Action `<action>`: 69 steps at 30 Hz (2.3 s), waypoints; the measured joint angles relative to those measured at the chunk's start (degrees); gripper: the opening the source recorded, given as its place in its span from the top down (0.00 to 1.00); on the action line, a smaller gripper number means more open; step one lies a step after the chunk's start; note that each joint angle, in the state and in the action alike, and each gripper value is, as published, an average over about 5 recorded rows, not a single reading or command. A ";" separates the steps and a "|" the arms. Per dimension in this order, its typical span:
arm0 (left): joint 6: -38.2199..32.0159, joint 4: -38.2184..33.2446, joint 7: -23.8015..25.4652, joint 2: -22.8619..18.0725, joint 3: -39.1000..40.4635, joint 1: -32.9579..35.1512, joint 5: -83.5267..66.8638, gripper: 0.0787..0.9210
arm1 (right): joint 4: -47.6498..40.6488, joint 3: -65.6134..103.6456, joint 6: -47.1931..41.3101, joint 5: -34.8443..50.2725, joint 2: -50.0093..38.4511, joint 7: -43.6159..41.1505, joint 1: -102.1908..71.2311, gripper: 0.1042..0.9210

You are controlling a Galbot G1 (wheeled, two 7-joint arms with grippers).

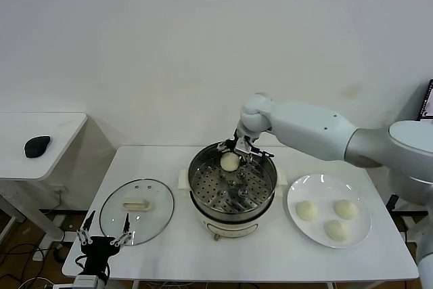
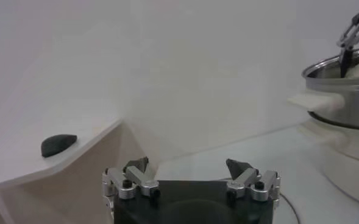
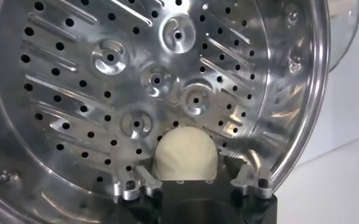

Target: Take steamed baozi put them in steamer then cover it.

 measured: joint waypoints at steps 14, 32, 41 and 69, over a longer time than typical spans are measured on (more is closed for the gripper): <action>-0.27 0.20 0.02 1.94 -0.41 -0.82 -0.83 0.12 | 18.53 -4.97 -26.74 18.61 -18.84 -2.62 11.90 0.12; -0.62 1.42 -0.12 2.97 -1.16 -1.02 -1.52 0.12 | 27.31 0.01 -34.11 15.79 -40.32 -2.70 2.58 0.12; -0.32 2.09 -0.12 2.29 -1.47 -0.94 -1.16 0.12 | 23.57 8.75 -34.00 10.00 -40.52 -1.90 -10.94 0.12; 0.31 2.58 -0.07 2.08 -1.60 -0.86 -0.75 0.12 | 11.60 22.59 -33.33 2.74 -30.86 0.25 -32.81 0.16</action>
